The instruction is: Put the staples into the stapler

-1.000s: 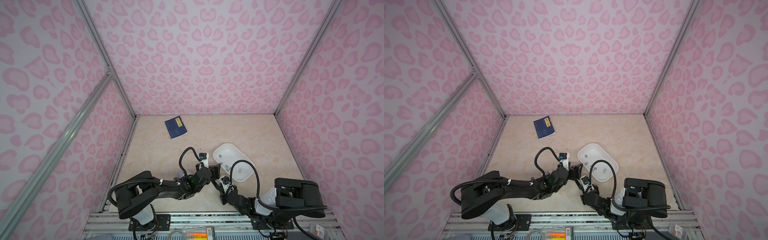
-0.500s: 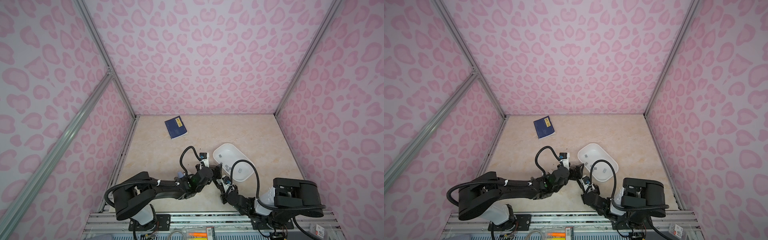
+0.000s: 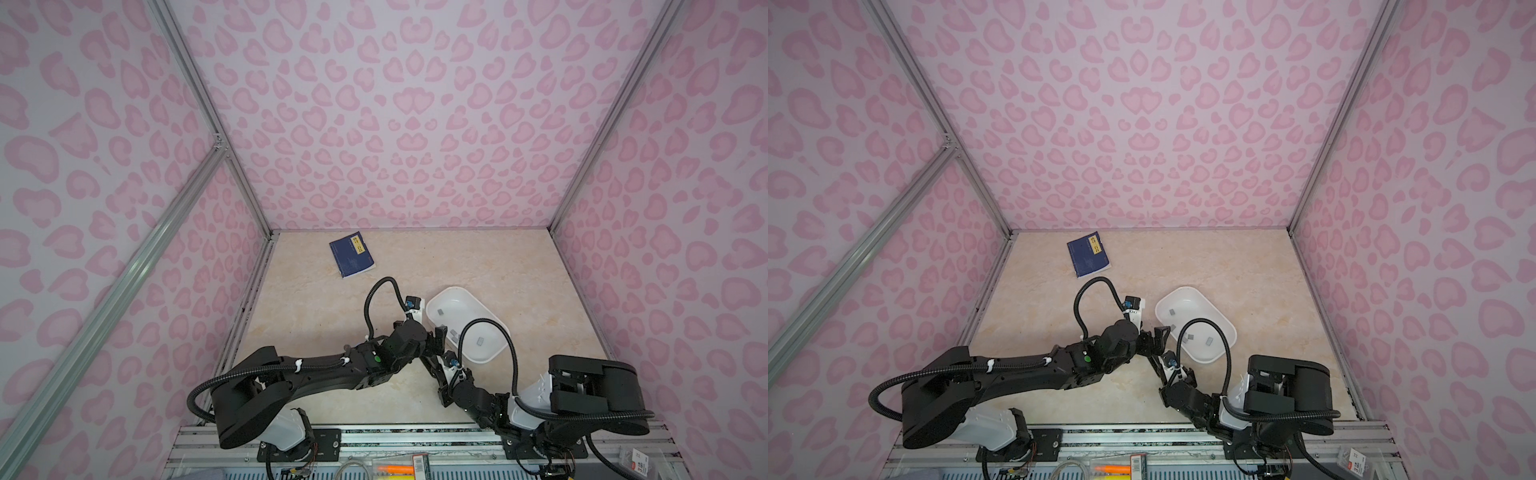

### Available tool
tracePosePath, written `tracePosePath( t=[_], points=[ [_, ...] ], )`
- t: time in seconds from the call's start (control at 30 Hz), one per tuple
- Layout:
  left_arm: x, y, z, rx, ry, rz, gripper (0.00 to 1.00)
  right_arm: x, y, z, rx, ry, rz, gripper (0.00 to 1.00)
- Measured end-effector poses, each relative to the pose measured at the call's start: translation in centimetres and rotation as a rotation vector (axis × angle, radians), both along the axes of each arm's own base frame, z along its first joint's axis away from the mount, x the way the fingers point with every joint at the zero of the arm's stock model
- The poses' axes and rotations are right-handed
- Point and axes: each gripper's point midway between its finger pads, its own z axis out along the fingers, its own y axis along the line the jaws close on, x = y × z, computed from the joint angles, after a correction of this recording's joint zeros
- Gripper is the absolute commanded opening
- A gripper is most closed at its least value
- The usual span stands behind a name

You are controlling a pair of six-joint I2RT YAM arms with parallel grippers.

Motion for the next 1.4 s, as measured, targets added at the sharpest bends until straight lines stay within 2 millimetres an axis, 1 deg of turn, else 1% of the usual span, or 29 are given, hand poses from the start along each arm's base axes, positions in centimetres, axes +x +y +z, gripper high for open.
tracePosePath(
  t=[0.17,0.3,0.37,0.47,0.53,0.63,0.77,0.93,1.07,1.2,1.3,1.33,1.4],
  points=[
    [0.4,1.5,-1.4,0.006,0.025,0.069,0.96,-0.2,0.0,1.2,0.007,-0.001,0.01,0.4],
    [-0.1,1.9,-2.9,0.034,0.053,0.069,0.97,-0.2,0.0,3.6,0.066,-0.02,0.009,0.44],
    [-0.1,2.1,-3.6,0.049,0.062,0.075,0.98,-0.2,0.0,4.7,0.084,-0.027,0.012,0.42],
    [-0.1,2.3,-4.7,0.069,0.077,0.085,0.98,-0.1,0.4,6.7,0.109,-0.038,0.024,0.36],
    [0.0,2.6,-5.2,0.067,0.088,0.103,0.98,-0.2,0.8,7.2,0.096,-0.031,0.047,0.34],
    [0.1,2.8,-5.7,0.079,0.089,0.118,0.98,-0.3,1.0,6.9,0.061,-0.012,0.064,0.3],
    [0.1,3.0,-6.9,0.109,0.101,0.123,0.98,0.1,0.7,5.0,0.006,0.02,0.056,0.26],
    [0.3,3.3,-8.1,0.129,0.116,0.148,0.98,0.7,0.9,3.7,-0.033,0.03,0.035,0.21],
    [0.6,3.2,-8.6,0.134,0.112,0.165,0.98,1.0,1.1,2.9,-0.04,0.032,0.018,0.19],
    [1.2,2.8,-8.7,0.12,0.102,0.179,0.98,1.3,1.1,2.5,-0.007,0.019,-0.006,0.18],
    [1.3,2.7,-8.6,0.116,0.1,0.183,0.98,1.5,1.2,2.6,0.031,0.014,-0.021,0.19],
    [1.4,2.7,-8.6,0.117,0.1,0.183,0.98,1.5,1.2,2.6,0.035,0.015,-0.022,0.21],
    [1.5,2.5,-8.3,0.118,0.098,0.174,0.98,1.5,1.3,3.1,0.042,0.018,-0.018,0.3]
  ],
)
